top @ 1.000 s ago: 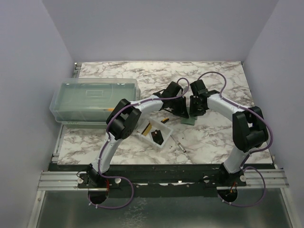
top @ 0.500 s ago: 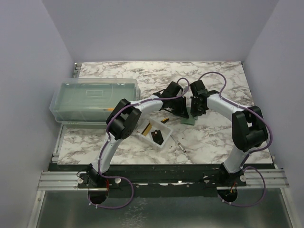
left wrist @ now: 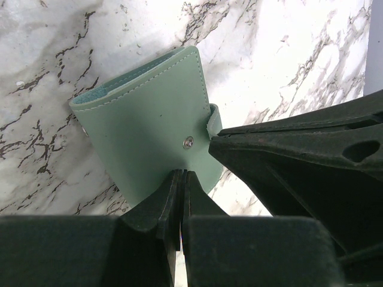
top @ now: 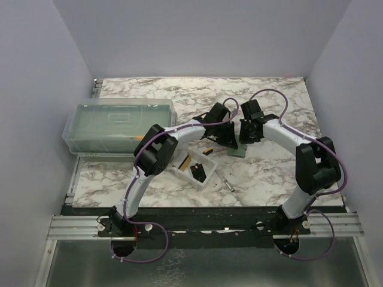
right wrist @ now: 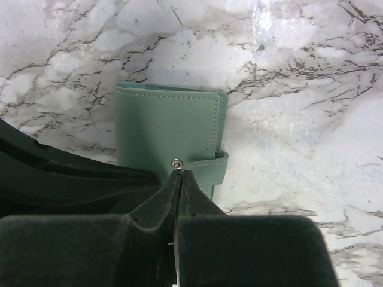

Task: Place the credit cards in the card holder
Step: Close the card holder at the center of the board.

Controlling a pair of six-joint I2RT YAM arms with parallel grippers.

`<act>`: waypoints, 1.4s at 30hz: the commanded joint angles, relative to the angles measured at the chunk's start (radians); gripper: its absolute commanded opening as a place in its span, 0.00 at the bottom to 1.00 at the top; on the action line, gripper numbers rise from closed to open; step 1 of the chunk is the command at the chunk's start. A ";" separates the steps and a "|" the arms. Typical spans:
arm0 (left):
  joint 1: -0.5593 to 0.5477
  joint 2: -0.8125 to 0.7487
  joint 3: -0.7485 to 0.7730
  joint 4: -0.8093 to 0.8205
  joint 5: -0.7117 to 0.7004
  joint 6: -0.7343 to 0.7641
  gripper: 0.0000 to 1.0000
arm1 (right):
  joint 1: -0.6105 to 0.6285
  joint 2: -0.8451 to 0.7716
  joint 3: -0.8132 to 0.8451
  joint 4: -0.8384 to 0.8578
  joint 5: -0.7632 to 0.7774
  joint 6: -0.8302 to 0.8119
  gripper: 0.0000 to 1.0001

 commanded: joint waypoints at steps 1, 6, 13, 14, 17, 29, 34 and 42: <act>0.005 0.038 -0.003 -0.084 -0.048 0.041 0.01 | -0.005 0.014 -0.003 0.054 -0.027 0.017 0.00; 0.004 0.038 -0.001 -0.084 -0.048 0.041 0.01 | -0.005 0.037 0.004 0.056 -0.021 0.016 0.00; 0.005 0.038 -0.001 -0.084 -0.050 0.042 0.01 | -0.005 0.062 -0.007 0.054 -0.042 0.017 0.00; 0.004 0.038 -0.001 -0.084 -0.051 0.042 0.01 | -0.006 0.062 -0.010 0.054 -0.039 0.018 0.00; 0.005 0.038 -0.002 -0.085 -0.051 0.042 0.00 | -0.005 0.067 -0.011 0.054 -0.043 0.014 0.00; 0.005 0.037 -0.002 -0.087 -0.054 0.045 0.00 | -0.030 0.027 -0.067 0.072 -0.114 -0.031 0.00; 0.004 0.035 -0.003 -0.087 -0.051 0.044 0.00 | -0.111 0.015 -0.120 0.182 -0.340 -0.059 0.00; 0.005 0.031 -0.004 -0.089 -0.052 0.047 0.00 | -0.129 0.066 -0.139 0.235 -0.469 -0.025 0.00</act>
